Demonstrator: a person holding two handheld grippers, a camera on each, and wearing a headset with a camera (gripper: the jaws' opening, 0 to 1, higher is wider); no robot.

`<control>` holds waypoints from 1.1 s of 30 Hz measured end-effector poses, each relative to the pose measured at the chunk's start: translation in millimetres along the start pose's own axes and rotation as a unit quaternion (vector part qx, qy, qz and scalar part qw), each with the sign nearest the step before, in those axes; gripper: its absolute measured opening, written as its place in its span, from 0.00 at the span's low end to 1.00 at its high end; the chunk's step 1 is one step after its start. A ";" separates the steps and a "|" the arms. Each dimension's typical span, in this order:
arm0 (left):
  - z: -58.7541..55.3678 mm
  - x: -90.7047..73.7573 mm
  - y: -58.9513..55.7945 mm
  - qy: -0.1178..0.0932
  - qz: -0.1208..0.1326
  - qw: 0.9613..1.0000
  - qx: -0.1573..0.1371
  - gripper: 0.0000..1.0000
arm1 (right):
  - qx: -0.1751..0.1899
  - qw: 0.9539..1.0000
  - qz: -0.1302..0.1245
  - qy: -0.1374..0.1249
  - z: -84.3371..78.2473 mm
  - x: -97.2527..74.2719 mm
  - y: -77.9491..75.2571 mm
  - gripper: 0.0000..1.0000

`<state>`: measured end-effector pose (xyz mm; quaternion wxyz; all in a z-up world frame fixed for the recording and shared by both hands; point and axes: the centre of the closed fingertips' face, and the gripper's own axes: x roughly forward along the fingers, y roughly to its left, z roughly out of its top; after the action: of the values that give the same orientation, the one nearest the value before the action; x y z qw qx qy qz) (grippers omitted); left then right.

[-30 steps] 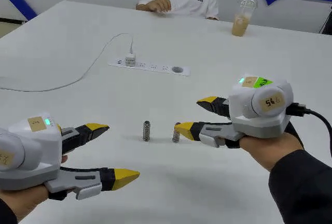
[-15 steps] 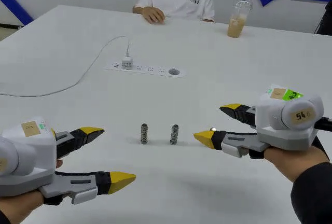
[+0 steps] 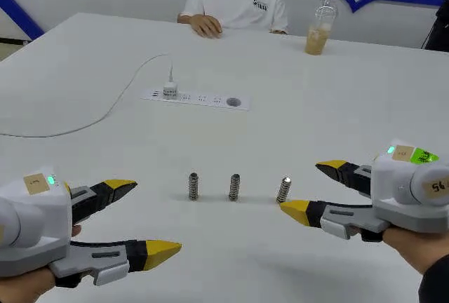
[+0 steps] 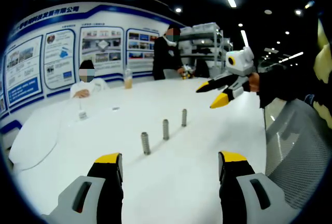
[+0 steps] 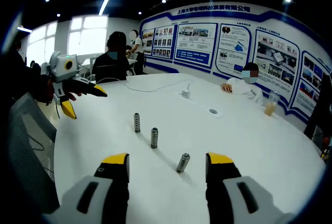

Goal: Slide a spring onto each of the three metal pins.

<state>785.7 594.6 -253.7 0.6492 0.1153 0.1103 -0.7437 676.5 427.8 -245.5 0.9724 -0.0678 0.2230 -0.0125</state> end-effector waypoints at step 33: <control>-4.6 -2.3 1.4 -0.005 0.010 1.000 -0.014 0.77 | 0.036 0.999 -0.010 -0.008 -26.9 -11.8 5.3 0.64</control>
<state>787.6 598.0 -257.3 0.6590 0.1039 0.1168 -0.7357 654.1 430.3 -265.1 0.9758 -0.0354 0.2138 -0.0296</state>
